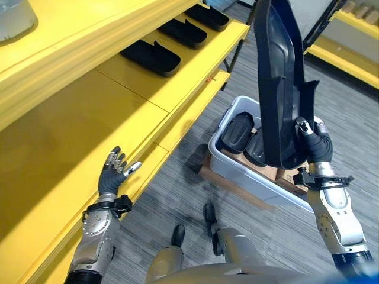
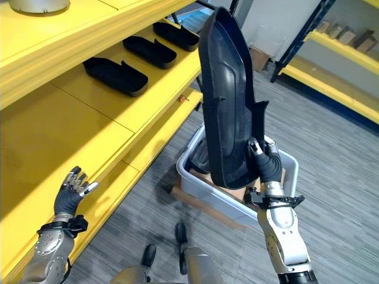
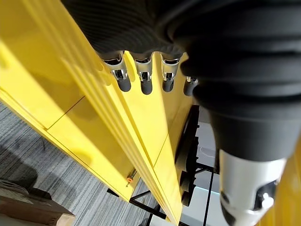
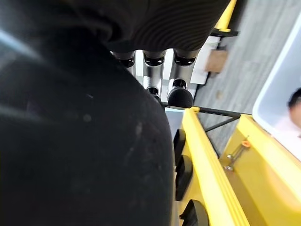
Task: Move parts from the plastic box to the shelf.
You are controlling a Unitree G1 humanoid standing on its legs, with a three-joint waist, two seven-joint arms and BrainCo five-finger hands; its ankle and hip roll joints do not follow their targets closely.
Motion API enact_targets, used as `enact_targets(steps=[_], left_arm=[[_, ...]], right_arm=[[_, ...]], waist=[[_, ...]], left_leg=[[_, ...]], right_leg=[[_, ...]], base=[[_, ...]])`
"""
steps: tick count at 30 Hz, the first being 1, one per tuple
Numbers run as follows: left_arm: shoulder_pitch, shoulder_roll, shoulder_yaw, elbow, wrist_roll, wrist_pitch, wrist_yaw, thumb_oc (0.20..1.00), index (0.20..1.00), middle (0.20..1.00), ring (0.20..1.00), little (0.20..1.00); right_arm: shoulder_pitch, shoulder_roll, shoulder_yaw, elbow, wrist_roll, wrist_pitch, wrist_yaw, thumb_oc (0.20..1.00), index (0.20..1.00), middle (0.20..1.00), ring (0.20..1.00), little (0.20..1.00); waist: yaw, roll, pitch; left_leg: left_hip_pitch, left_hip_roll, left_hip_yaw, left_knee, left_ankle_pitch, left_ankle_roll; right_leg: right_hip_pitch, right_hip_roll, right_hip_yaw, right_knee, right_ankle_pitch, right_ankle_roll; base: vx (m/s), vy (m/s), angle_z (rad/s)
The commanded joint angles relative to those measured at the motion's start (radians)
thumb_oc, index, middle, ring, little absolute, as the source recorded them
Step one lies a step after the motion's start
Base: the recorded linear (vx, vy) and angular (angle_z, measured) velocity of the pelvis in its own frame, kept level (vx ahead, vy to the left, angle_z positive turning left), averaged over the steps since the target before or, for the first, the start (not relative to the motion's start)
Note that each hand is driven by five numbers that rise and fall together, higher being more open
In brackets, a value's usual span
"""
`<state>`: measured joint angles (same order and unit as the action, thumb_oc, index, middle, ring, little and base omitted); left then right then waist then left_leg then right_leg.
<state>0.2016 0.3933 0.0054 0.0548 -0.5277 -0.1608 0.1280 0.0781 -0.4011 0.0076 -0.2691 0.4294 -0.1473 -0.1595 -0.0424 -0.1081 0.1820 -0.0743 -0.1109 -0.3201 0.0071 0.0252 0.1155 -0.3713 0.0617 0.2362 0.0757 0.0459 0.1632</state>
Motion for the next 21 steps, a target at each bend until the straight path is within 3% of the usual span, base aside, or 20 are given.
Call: enact_targets(steps=[1,6,12,21], left_arm=[[-0.015,0.011,0.034,-0.103,0.004,-0.053,-0.026,1.0,1.0,1.0,1.0,1.0],[-0.005,0.006,0.04,-0.107,-0.016,-0.053,-0.013,1.0,1.0,1.0,1.0,1.0],[-0.029,-0.006,0.025,-0.105,-0.04,-0.052,-0.002,1.0,1.0,1.0,1.0,1.0],[-0.033,-0.026,0.001,-0.111,-0.053,-0.045,-0.009,1.0,1.0,1.0,1.0,1.0]], right_arm=[[-0.082,-0.019,-0.071,-0.083,0.055,-0.088,0.004,0.2,0.2,0.2,0.2,0.2],[-0.104,-0.019,-0.071,-0.071,0.06,-0.089,-0.009,0.2,0.2,0.2,0.2,0.2],[-0.128,-0.017,-0.075,-0.044,0.07,-0.091,-0.028,0.2,0.2,0.2,0.2,0.2],[-0.138,-0.021,-0.075,-0.024,0.087,-0.094,-0.03,0.2,0.2,0.2,0.2,0.2]], waist=[[0.005,0.001,-0.033],[0.014,0.014,-0.063],[0.027,0.032,-0.113],[0.039,0.046,-0.167]], left_leg=[[0.087,-0.041,-0.021,-0.094,-0.023,-0.028],[0.088,-0.025,-0.026,-0.094,-0.03,-0.04],[0.106,0.002,-0.09,-0.094,-0.028,-0.075],[0.111,0.017,-0.161,-0.094,-0.017,-0.101]], right_leg=[[0.096,-0.018,-0.03,-0.025,0.117,0.003],[0.128,-0.036,-0.074,-0.038,0.1,-0.007],[0.189,-0.04,-0.124,-0.029,0.033,-0.047],[0.264,-0.051,-0.193,-0.068,-0.006,-0.081]], base=[[0.08,-0.128,1.07],[0.08,-0.106,0.27],[0.07,-0.124,0.27],[0.02,-0.085,0.37]])
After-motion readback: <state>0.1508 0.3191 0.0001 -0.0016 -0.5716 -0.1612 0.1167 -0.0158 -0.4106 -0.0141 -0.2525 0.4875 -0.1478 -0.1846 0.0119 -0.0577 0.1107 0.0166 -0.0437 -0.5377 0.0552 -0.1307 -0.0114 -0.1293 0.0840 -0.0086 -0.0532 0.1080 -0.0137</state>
